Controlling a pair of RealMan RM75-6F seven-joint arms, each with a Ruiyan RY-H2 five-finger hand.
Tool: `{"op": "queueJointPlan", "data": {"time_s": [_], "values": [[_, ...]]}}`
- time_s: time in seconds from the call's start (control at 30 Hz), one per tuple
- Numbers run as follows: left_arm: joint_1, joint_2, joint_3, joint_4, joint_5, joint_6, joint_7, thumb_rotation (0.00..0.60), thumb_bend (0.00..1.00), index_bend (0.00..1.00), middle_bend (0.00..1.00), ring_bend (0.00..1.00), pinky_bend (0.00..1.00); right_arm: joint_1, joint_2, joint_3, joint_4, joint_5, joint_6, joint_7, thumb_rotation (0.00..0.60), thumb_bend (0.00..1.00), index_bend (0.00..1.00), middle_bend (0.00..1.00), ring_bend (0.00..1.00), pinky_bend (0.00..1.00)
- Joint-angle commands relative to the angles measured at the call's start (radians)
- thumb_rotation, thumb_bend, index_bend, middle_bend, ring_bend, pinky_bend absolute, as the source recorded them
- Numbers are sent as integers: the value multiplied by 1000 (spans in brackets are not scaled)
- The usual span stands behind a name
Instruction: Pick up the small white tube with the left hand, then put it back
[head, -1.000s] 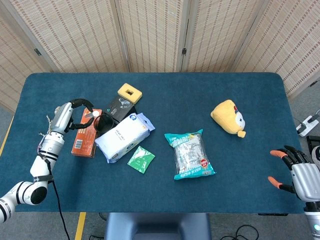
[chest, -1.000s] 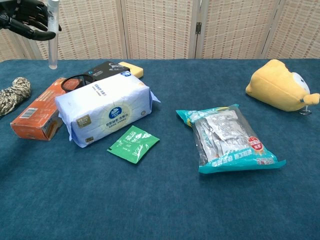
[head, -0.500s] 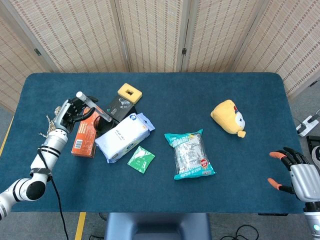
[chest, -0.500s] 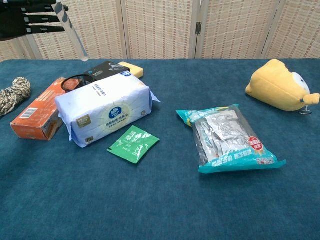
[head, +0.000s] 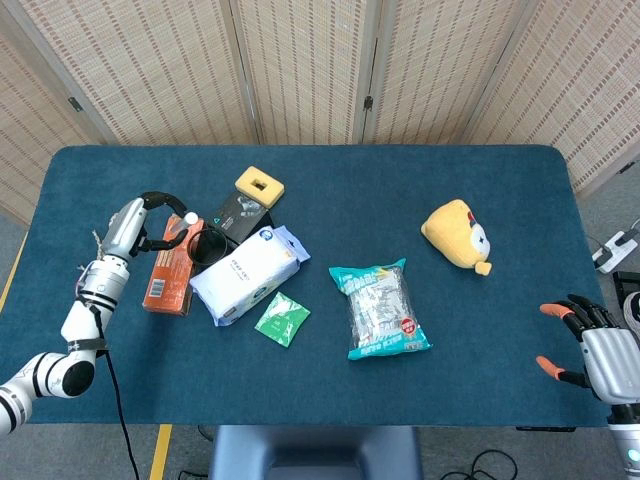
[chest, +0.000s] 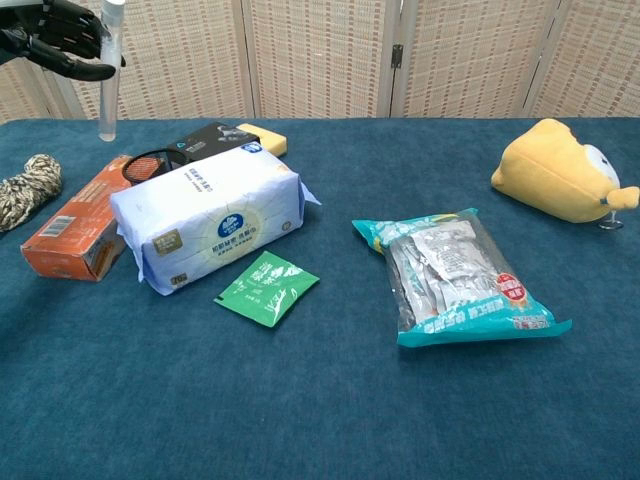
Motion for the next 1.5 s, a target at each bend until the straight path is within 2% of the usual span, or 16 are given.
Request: {"op": "queueJointPlan", "data": {"time_s": [0.03, 0.17, 0.3, 0.43, 0.5, 0.57, 0.73, 0.9, 1.03, 1.1, 1.17, 1.33, 1.4, 1.5], "values": [[-25, -21, 9, -30, -78, 27, -6, 600, 526, 622, 421, 273, 167, 0, -1, 0, 2, 1, -1, 2, 600, 62, 277, 276, 147, 203], [-9, 12, -58, -106, -135, -71, -277, 600, 526, 622, 424, 280, 168, -1, -1, 2, 5, 4, 0, 5, 600, 61, 277, 276, 147, 203], [5, 42, -149, -140, -218, -206, -553, 600, 526, 621, 429, 283, 167, 0, -2, 2, 6, 5, -2, 5, 600, 62, 277, 275, 147, 203], [20, 59, -211, -135, -246, -322, -727, 600, 526, 621, 429, 283, 167, 1, -4, 3, 6, 6, -4, 4, 600, 62, 277, 276, 147, 203], [23, 57, -211, -116, -213, -345, -742, 600, 525, 622, 429, 282, 167, 2, -5, 3, 6, 6, -5, 4, 600, 62, 277, 275, 147, 203], [19, 48, -188, -91, -171, -328, -704, 600, 526, 621, 429, 282, 166, 2, -5, 3, 6, 6, -6, 3, 600, 62, 277, 275, 147, 203], [-14, 4, -87, 5, -76, -186, -456, 600, 526, 621, 423, 274, 163, 1, -3, 3, 3, 5, -3, 1, 600, 62, 277, 275, 147, 204], [-39, -12, -24, 58, -79, -112, -246, 600, 526, 622, 417, 266, 155, -2, -2, 2, 2, 3, 2, 2, 600, 61, 277, 275, 147, 203], [-51, -8, -3, 55, -117, -107, -167, 600, 527, 621, 417, 266, 155, -3, -3, 1, 4, 3, 2, 4, 600, 62, 277, 276, 147, 203], [-52, -2, -17, 27, -155, -133, -203, 600, 526, 622, 417, 266, 155, -3, -3, 1, 4, 3, 3, 5, 600, 62, 277, 276, 147, 203], [-45, 17, -46, -17, -189, -189, -298, 600, 527, 625, 417, 266, 155, -4, -3, 1, 5, 2, 4, 5, 600, 62, 277, 276, 147, 203], [-8, 51, -183, -78, -259, -361, -639, 600, 527, 628, 417, 268, 155, -5, -2, 2, 3, 2, 6, 4, 600, 61, 277, 276, 147, 203], [6, 45, -235, -68, -269, -409, -737, 600, 527, 629, 417, 268, 156, -6, -1, 2, 2, 3, 7, 3, 600, 61, 277, 276, 147, 203], [25, 34, -274, -45, -233, -455, -803, 600, 526, 630, 416, 266, 155, -7, -2, 2, 2, 5, 7, 2, 600, 61, 277, 276, 147, 203]]}}
